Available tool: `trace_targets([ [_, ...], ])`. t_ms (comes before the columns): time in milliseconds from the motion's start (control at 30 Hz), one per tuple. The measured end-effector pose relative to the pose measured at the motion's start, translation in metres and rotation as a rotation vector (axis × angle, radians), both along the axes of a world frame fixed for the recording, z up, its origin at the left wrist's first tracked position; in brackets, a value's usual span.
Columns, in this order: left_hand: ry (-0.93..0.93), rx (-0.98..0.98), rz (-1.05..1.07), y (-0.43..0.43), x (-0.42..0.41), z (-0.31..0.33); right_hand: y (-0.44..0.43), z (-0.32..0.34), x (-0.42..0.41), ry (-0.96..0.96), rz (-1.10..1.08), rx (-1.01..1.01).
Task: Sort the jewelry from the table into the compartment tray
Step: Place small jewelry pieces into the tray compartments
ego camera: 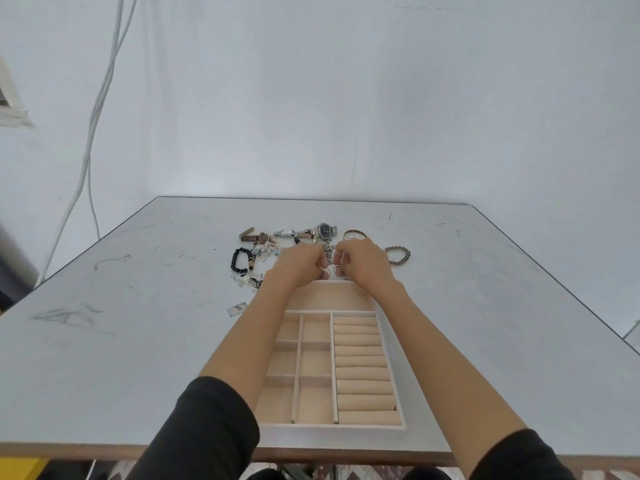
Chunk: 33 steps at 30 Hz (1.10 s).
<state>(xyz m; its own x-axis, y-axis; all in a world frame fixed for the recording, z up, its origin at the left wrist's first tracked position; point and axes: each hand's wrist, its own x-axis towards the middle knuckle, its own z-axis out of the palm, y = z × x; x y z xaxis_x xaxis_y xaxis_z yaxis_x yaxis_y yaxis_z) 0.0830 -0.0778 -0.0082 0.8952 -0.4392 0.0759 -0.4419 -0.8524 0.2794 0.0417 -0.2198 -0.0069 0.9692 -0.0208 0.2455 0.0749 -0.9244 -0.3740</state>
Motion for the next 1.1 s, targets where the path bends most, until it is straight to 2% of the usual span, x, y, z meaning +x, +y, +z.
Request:
trace_targets([
  [100, -0.019, -0.094, -0.034, 0.006, -0.005, 0.003, -0.002, -0.001, -0.005, -0.041, 0.010, 0.049],
  [200, -0.017, -0.306, -0.067, 0.018, -0.012, 0.011, -0.006, -0.001, -0.012, -0.120, 0.008, 0.312],
  [367, -0.026, -0.668, -0.100, 0.033, -0.049, 0.011, -0.014, 0.006, -0.042, -0.185, 0.086, 0.620],
  [533, 0.001, -0.944, -0.090, 0.038, -0.085, -0.001, -0.021, 0.005, -0.079, -0.172, 0.121, 0.756],
  [667, 0.067, -0.991, -0.061, 0.039, -0.097, -0.009, -0.023, -0.004, -0.101, -0.153, 0.139, 0.742],
  [1100, -0.016, -1.037, -0.039, 0.047, -0.107, -0.007, -0.025, -0.022, -0.125, -0.192, 0.109, 0.433],
])
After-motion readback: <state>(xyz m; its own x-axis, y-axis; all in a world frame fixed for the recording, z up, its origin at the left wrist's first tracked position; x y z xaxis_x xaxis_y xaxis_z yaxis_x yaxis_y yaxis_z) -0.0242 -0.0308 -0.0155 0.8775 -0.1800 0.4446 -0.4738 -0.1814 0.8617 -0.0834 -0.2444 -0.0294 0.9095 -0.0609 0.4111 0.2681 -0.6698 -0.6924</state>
